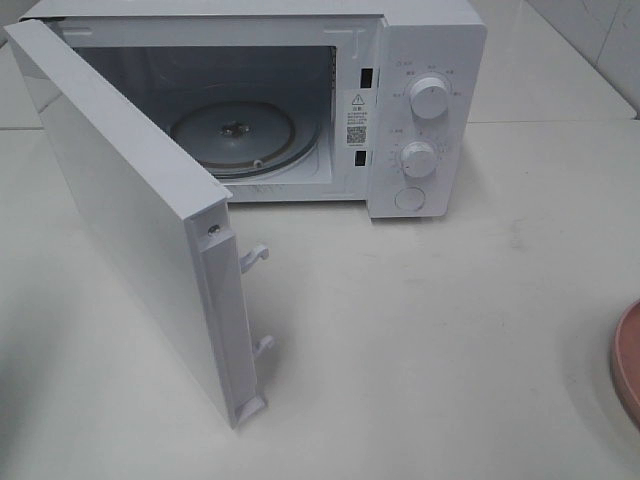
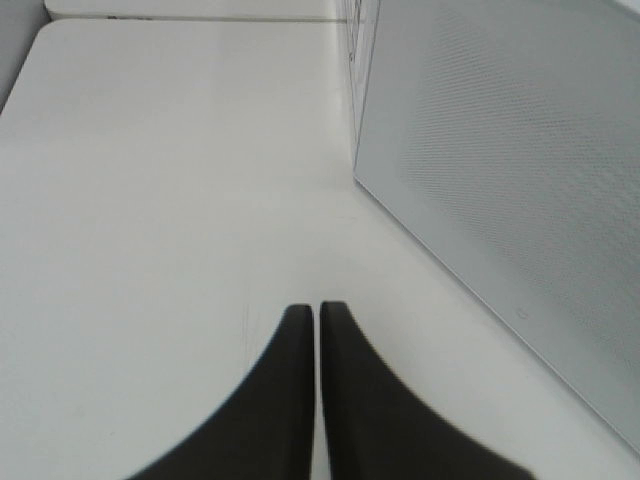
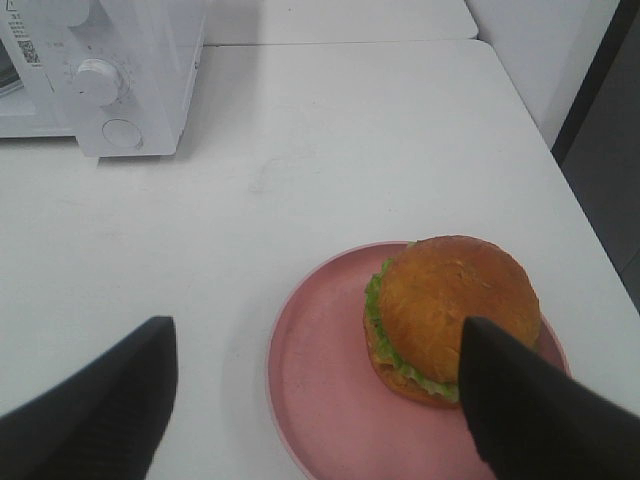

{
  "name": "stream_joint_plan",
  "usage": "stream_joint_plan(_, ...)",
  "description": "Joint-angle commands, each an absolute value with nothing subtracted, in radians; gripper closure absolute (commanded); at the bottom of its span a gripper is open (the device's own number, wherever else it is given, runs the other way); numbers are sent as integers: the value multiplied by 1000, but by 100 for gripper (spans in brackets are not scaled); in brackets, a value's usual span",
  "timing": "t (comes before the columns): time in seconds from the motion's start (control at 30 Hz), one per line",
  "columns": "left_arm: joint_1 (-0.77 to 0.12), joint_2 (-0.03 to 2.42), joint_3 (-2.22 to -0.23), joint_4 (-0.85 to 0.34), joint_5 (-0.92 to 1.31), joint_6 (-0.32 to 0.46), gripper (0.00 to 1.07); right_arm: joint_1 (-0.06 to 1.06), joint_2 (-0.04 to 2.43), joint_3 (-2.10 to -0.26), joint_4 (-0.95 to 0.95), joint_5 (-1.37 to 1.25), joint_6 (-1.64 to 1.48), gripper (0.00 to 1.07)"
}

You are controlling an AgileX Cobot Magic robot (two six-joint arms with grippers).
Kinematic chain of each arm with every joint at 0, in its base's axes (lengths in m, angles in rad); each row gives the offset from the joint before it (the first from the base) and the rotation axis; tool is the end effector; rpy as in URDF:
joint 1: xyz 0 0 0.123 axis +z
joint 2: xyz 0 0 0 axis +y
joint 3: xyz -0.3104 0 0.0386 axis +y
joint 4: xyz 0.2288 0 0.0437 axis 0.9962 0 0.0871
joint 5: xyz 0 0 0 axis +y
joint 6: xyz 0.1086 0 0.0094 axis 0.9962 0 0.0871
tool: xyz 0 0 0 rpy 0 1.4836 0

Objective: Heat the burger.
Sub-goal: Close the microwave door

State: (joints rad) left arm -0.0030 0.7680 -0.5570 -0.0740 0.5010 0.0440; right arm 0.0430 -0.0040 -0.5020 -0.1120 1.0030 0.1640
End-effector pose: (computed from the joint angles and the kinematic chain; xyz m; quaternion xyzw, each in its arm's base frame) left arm 0.1248 -0.0043 0.2975 0.0001 0.8898 -0.0213 0.4558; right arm -0.0315 -0.0116 0.2664 0.0512 0.8333 0.0009 0.5504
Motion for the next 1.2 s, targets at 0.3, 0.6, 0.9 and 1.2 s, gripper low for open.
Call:
stream_joint_plan(0.3,-1,1002,-478,-58,13,39,107,37,-34,-499,-109,1000,159,32)
stream_joint_plan(0.6,-1,1181,-325,19,-486,11,107,37,-34,-499,-109,1000,159,32)
stream_joint_plan(0.9,-1,1369,-306,314,-734,-173,107,37,-34,-499,-109,1000,159,32)
stream_joint_plan(1.2,-30,1460,-307,437,-900,-272,107,37,-34,-499,-109,1000,159,32)
